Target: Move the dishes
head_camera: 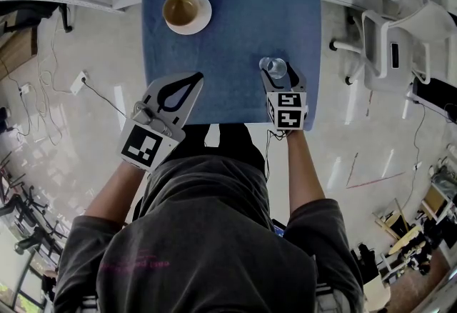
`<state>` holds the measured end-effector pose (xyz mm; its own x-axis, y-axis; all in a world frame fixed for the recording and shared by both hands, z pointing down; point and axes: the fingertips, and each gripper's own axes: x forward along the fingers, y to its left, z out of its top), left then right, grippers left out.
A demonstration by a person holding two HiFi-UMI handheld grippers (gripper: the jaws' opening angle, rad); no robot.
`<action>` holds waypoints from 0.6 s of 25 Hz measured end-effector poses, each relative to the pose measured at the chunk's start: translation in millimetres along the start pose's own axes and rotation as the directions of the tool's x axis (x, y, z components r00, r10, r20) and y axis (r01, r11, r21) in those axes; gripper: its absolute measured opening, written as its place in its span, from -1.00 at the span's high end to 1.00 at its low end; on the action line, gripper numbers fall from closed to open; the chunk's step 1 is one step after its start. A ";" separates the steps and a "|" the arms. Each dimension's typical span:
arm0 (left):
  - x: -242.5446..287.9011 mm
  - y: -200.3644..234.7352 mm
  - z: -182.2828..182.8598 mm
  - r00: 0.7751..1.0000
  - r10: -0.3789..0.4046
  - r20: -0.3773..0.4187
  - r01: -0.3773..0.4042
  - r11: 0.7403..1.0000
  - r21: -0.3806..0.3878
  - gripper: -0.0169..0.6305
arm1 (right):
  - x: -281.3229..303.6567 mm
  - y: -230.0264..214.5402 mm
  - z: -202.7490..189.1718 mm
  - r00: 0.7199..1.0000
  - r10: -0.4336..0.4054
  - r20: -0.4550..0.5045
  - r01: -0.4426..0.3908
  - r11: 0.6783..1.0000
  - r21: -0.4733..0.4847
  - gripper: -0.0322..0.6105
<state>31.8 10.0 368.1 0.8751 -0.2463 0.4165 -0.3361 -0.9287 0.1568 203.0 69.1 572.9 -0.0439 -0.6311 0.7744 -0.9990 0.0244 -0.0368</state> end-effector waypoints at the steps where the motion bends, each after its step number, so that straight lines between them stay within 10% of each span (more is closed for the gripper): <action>1: -0.5 -0.7 0.2 1.000 -0.001 0.002 0.001 1.000 0.001 0.94 | -1.5 0.3 0.9 1.000 0.000 0.003 0.000 1.000 0.000 0.01; 15: -9.3 -12.9 9.9 0.999 -0.014 0.033 0.013 0.999 0.031 0.94 | -32.5 3.8 10.4 0.999 -0.002 0.047 0.003 1.000 -0.003 0.01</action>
<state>31.5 21.5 353.3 0.8910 -0.2422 0.3840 -0.3135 -0.9400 0.1344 200.7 81.7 541.0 -0.0412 -0.6670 0.7439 -0.9991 0.0247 -0.0332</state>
